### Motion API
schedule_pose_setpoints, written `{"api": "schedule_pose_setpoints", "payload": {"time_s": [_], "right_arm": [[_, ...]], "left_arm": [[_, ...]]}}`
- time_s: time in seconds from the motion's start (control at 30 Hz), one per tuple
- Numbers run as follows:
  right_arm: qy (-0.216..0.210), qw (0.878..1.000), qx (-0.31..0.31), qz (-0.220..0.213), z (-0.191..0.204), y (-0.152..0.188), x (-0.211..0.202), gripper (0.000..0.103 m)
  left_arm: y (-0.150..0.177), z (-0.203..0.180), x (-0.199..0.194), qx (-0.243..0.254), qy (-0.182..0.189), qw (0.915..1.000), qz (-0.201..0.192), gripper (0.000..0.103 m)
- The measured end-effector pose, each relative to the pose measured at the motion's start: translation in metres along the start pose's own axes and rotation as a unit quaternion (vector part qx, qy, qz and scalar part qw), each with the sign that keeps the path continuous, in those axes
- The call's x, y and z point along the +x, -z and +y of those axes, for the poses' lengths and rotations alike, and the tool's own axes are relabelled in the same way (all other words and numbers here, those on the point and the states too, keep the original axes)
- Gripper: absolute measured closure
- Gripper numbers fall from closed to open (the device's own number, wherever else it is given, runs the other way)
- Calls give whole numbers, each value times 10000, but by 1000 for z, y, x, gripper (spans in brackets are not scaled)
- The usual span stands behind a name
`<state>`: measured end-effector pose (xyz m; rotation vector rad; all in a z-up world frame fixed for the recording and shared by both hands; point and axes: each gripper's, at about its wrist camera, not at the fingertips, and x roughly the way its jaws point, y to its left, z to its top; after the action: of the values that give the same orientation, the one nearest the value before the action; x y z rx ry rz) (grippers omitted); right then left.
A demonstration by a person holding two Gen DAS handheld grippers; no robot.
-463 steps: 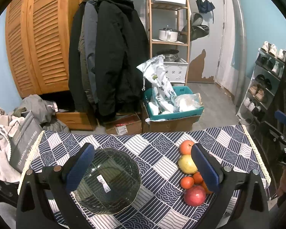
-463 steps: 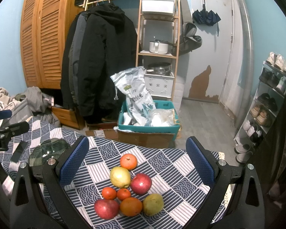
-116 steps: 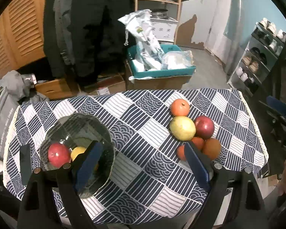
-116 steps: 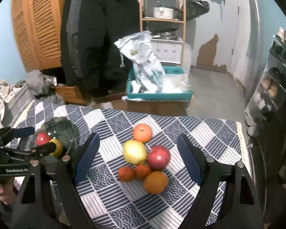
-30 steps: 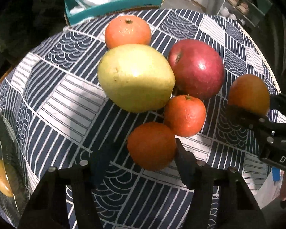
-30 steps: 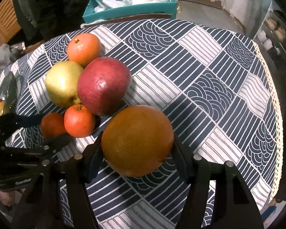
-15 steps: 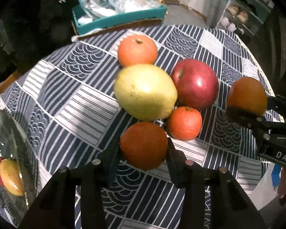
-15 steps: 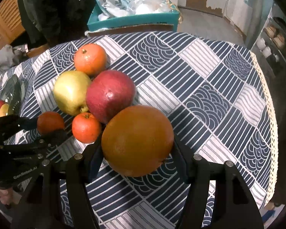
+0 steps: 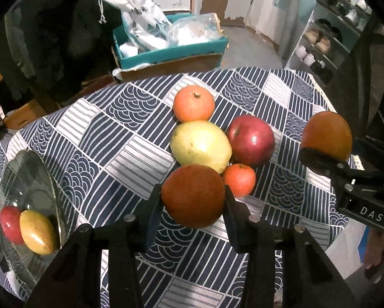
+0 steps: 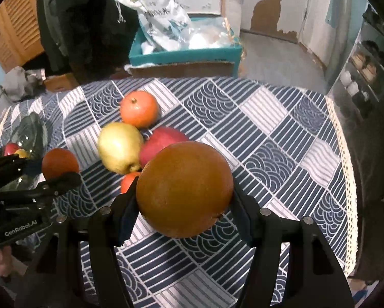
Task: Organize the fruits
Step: 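Grasp a tangerine with the left tool while the right tool lifts the orange, then carry the tangerine and orange in both tools over the glass bowl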
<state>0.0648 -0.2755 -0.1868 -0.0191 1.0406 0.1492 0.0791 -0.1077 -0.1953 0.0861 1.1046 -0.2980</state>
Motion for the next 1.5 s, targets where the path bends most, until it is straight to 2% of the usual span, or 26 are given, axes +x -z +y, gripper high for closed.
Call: {"api": "schedule_pose_setpoints", "payload": {"time_s": [0.93,1.5], "right_arm": [[-391,9933,-317,-1037,42,-20,-94,39],[-681,9865,-500,-1403,74,-34,-126,39]], "left_arm": [[4,20,-113,-52,-6,9954,-953,58],[9,50,-154,-359,47,9904,-1330,58]]}}
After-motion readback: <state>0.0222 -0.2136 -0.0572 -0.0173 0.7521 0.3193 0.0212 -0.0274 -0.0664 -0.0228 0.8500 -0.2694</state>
